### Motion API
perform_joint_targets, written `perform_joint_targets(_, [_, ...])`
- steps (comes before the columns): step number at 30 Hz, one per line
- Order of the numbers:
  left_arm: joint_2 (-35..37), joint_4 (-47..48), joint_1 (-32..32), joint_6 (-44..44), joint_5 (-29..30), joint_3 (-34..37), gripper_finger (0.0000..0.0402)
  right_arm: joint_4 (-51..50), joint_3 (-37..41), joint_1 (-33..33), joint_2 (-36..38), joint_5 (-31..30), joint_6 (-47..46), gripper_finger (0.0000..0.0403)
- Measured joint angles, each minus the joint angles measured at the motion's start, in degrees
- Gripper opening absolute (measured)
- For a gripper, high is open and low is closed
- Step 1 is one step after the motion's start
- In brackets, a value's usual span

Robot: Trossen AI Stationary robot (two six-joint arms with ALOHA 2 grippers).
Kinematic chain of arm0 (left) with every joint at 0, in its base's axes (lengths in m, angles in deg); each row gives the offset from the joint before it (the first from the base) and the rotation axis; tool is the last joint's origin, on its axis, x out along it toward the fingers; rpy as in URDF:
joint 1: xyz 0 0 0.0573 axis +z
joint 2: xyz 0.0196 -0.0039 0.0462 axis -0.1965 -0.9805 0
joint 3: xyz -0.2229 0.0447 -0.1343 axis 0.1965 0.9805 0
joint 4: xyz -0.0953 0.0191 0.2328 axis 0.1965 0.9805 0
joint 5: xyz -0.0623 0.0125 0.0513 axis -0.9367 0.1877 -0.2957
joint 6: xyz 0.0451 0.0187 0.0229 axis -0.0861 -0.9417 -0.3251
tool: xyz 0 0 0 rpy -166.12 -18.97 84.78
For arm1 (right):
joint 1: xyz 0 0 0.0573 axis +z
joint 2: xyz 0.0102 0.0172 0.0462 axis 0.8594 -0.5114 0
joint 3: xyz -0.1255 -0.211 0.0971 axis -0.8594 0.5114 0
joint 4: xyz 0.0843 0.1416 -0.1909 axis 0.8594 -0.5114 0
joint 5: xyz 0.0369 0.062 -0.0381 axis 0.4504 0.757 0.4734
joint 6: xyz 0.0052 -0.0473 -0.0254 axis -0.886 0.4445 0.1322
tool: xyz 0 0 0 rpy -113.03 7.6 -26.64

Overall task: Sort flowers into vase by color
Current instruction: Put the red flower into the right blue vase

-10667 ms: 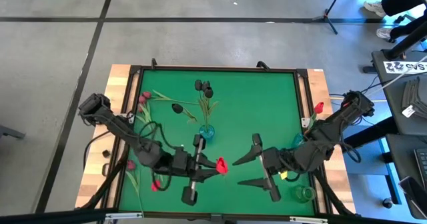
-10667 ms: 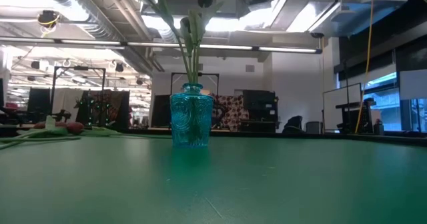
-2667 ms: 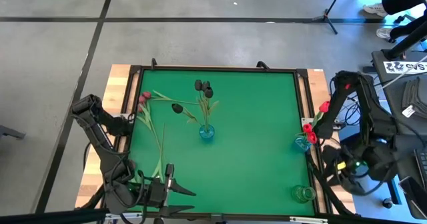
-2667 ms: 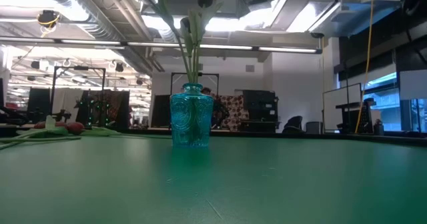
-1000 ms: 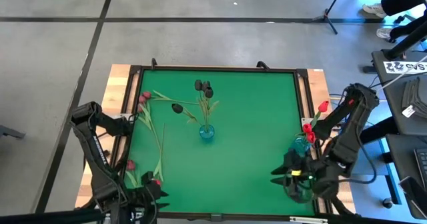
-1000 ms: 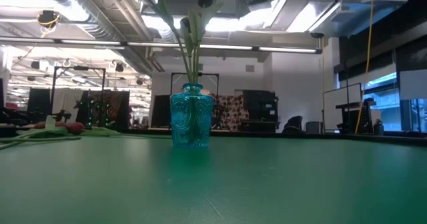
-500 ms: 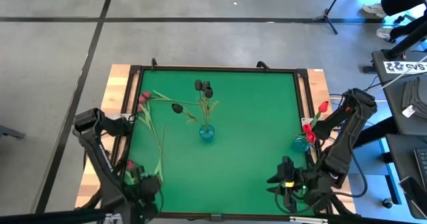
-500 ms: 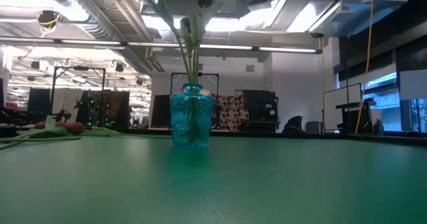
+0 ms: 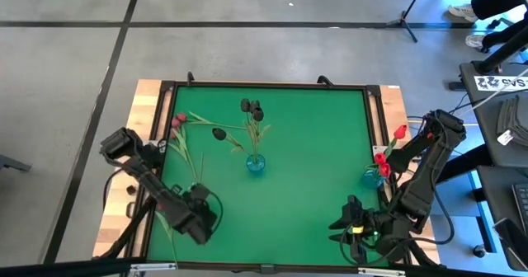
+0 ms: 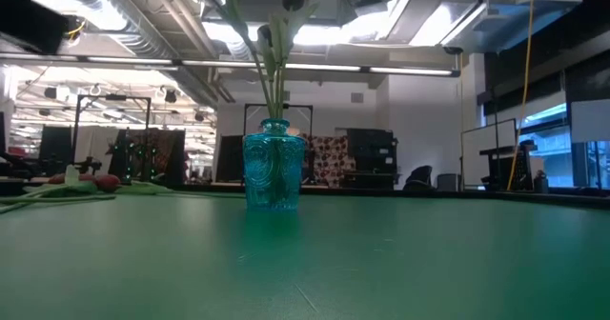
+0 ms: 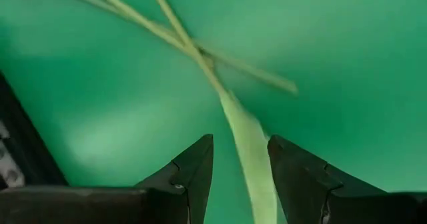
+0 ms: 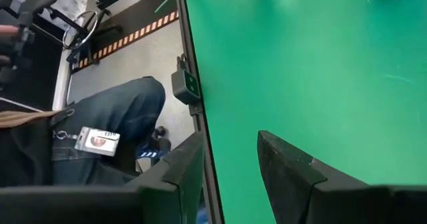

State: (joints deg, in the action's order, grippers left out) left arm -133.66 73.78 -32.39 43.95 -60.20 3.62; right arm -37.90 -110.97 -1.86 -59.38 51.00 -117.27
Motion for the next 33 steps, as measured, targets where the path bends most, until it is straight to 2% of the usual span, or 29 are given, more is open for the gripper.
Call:
perform_joint_targets(5, [0.0, -6.6, 3.3, -2.3, -0.5, 3.3, 0.0144, -0.3, 0.0, 0.0, 0.0, 0.0, 1.1, 0.0143])
perform_joint_targets(16, [0.4, -7.5, 5.6, -1.8, -1.3, 8.6, 0.0143, -0.2, 0.0, 0.0, 0.0, 0.0, 1.5, 0.0143])
perform_joint_targets(19, [0.3, -7.7, 4.8, -1.9, 0.6, 8.7, 0.014, -0.2, 0.0, 0.0, 0.0, 0.0, 1.5, 0.0143])
perform_joint_targets(22, [0.2, -7.8, 3.7, -1.8, 1.9, 8.4, 0.0117, -0.2, 0.0, 0.0, 0.0, 0.0, 1.5, 0.0143])
perform_joint_targets(29, [0.0, -6.8, 1.8, 0.1, 3.0, 7.9, 0.0019, -0.2, 0.0, 0.0, 0.0, 0.0, 1.5, 0.0143])
perform_joint_targets(33, [-0.3, -1.7, 0.2, 0.1, 2.1, 4.3, 0.0011, -0.2, 0.0, 0.0, 0.0, 0.0, 1.6, 0.0143])
